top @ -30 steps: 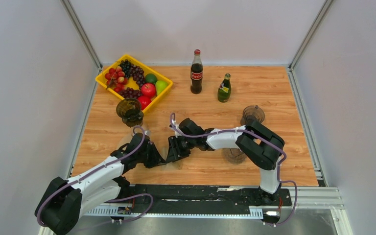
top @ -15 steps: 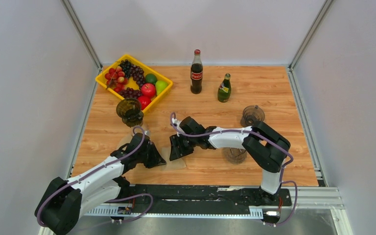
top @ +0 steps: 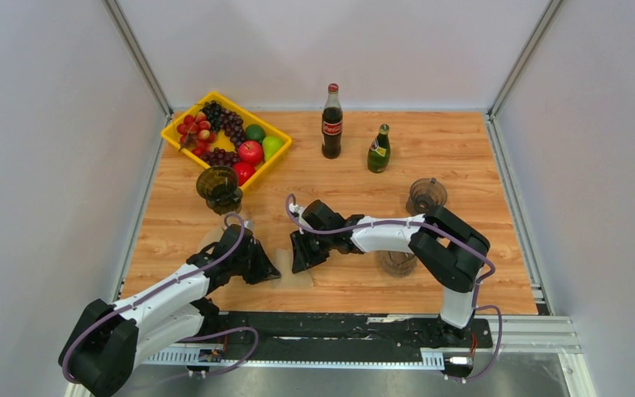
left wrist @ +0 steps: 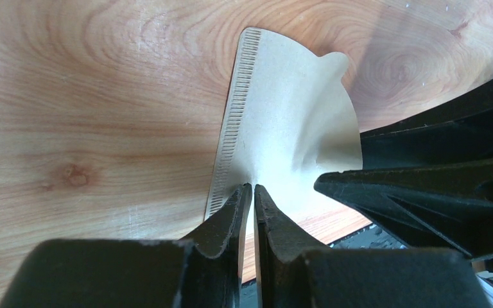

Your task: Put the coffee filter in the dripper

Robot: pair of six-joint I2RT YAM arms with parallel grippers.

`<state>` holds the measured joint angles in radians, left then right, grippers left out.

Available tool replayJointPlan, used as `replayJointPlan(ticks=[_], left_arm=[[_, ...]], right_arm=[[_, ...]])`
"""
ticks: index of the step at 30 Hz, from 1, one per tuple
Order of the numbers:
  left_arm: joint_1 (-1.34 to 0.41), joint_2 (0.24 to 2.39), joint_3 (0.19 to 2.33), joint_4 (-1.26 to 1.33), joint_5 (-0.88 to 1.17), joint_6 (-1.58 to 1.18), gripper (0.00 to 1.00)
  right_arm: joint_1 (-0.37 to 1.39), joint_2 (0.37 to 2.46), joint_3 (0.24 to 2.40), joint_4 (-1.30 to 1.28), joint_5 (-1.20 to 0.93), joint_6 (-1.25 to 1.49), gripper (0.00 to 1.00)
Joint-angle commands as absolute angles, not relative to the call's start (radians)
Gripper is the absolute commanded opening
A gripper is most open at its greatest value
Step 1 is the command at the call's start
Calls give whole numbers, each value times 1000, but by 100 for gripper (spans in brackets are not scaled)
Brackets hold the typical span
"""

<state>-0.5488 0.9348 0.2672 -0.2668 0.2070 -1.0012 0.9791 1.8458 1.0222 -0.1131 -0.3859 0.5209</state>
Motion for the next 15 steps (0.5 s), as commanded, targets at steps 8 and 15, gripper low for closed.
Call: replayJointPlan(ticks=[8,15], left_arm=[[-554,943,259,-290,194,-994,19],[-554,870,279,-299,227,-988,31]], right_arm=[[988,1857,1046,-130,-348,488,18],[993,1783,1040,-124,-283,390,0]])
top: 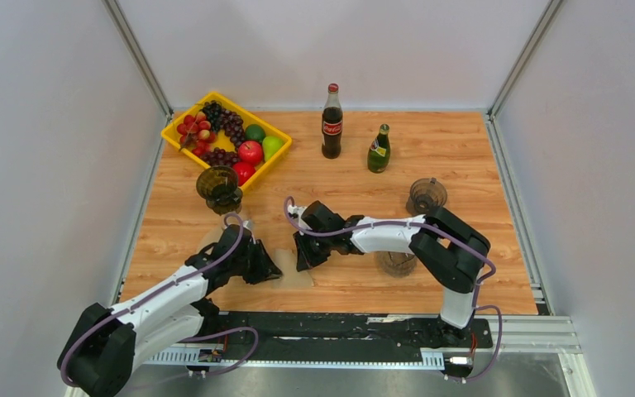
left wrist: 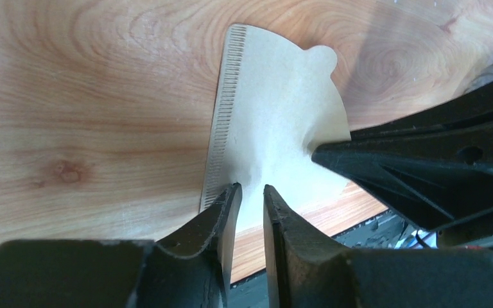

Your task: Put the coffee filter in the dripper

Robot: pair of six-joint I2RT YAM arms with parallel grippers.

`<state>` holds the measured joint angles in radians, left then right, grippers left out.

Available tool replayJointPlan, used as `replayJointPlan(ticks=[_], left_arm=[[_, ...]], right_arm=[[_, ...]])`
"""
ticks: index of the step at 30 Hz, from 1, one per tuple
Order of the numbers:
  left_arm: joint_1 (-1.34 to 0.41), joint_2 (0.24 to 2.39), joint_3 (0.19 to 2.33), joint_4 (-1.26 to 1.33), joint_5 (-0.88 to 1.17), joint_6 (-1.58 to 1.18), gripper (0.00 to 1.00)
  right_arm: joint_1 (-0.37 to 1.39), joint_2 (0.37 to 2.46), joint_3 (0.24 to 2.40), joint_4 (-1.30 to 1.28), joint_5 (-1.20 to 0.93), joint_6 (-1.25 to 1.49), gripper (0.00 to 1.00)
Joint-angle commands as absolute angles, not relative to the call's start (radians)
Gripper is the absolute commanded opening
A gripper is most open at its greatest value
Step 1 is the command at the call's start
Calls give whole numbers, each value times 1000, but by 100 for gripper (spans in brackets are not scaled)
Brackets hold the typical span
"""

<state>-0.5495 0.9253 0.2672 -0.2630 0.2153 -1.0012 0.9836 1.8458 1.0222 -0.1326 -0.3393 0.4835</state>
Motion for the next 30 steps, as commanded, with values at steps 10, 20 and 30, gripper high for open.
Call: replayJointPlan(ticks=[10,20,30], left_arm=[[-553,561,479,-454,249,-897,99],[-553,623,770,-452,253,-809,100],[-562,875,817,-372,498,-663,100]], right_arm=[[995,1365,877,-68,-260,-140,0],[999,971,636,26,-193,-812,0],[1000,1020,747,-235,-349,-976,0]])
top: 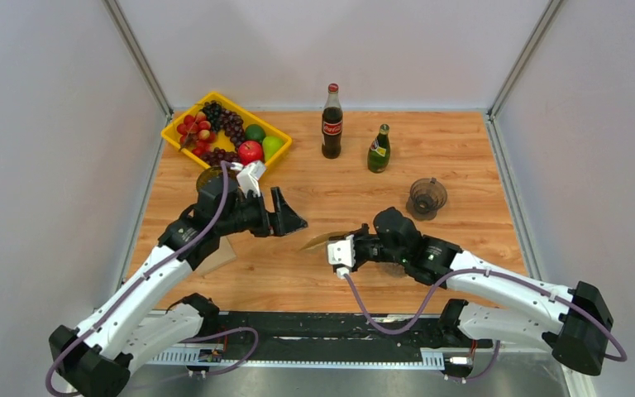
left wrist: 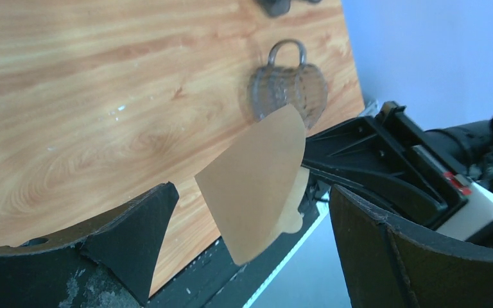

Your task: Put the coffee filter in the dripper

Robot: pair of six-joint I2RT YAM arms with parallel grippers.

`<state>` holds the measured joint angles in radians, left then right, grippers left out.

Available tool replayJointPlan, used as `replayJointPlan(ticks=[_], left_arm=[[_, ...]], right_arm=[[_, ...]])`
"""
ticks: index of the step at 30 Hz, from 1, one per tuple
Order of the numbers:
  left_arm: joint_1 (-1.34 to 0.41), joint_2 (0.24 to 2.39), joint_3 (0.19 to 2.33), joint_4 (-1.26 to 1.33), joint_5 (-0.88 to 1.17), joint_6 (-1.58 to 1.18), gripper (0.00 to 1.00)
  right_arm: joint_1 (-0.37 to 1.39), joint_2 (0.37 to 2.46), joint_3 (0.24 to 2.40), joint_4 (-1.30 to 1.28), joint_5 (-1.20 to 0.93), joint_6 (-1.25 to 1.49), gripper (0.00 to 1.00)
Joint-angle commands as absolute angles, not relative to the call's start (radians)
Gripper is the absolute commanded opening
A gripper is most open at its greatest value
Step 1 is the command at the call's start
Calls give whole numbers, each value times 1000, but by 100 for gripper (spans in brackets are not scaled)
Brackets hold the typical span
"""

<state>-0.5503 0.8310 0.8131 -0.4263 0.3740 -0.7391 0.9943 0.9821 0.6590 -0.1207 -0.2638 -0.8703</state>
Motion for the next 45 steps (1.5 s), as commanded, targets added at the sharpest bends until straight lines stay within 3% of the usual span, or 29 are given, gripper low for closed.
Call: replayJointPlan(ticks=[1,18,29,41,45], left_arm=[[-576,887,814,-369,499,-656,100],[-728,1072,816,-385,327,-553,100],[-735,1090,806,-371,389,-529,100],[-747,1134,809,-395,435,-495,94],[-747,1147,804,-378,462,-494,86]], right_arm=[[1000,1034,763,-262,-357,-983,0],[999,1083,862,-450,-523,-1061,0],[1000,1092,880,-457,-498,-1078,0],[1000,1097,897,-457,-462,-1087,0],[1000,1090,897,-458,-460,-1088,0]])
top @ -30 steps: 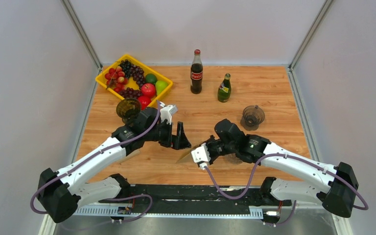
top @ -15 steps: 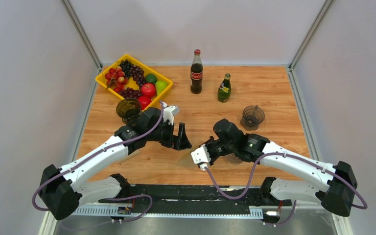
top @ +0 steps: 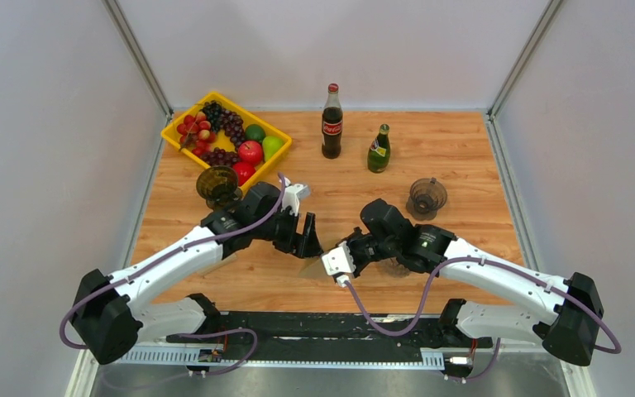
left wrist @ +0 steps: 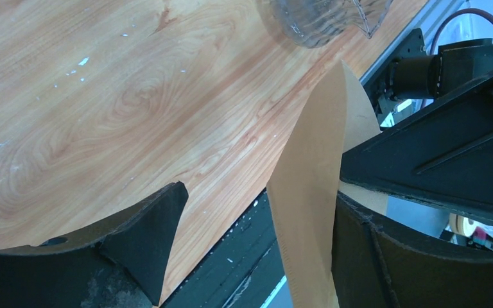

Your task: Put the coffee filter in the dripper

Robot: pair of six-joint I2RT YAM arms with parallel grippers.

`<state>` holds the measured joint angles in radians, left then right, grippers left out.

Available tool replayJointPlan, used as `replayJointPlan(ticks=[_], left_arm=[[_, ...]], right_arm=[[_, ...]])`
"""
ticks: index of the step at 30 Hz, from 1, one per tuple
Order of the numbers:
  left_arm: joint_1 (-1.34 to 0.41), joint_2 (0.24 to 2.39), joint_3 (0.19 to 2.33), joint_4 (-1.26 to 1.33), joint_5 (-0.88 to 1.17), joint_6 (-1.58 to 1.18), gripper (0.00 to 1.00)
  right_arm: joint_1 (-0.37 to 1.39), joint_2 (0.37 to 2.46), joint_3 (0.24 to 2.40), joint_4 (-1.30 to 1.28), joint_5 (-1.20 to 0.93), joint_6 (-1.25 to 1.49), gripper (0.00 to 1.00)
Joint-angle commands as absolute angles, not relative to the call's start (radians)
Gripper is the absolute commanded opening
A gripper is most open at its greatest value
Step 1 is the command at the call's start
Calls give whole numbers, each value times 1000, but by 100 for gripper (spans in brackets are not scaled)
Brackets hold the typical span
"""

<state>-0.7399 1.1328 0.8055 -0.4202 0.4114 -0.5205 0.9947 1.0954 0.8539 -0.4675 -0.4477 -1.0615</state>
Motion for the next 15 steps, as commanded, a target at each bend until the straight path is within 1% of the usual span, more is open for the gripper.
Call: replayJointPlan(ticks=[1,4,6,7,8,11,12,13,14,15], left_arm=[[-747,1150,807,-383,461,-493,81],[-747,1165,811,-390,457,-483,74],[-747,1178,819,-405,440,-474,66],[-746,1187,824,-411,427,-469,63],[-746,1190,832,-422,420,-462,58],[-747,1196,846,-432,399,-448,48],[-747,1196,852,-439,392,-442,41],[-747,1195,856,-445,367,-438,38],[-746,1194,863,-457,352,-429,31],[-747,1193,866,-462,317,-423,29]], right_arm=[[1000,1089,897,-458,-459,-1088,0],[999,1083,897,-457,-456,-1088,0],[1001,1082,896,-458,-453,-1090,0],[1000,1082,896,-457,-450,-1090,0],[1000,1082,895,-458,-449,-1088,0],[999,1083,897,-466,-451,-1083,0],[1000,1084,898,-473,-454,-1085,0],[999,1084,901,-485,-460,-1085,0],[999,1083,906,-499,-468,-1087,0],[1000,1082,913,-519,-478,-1092,0]])
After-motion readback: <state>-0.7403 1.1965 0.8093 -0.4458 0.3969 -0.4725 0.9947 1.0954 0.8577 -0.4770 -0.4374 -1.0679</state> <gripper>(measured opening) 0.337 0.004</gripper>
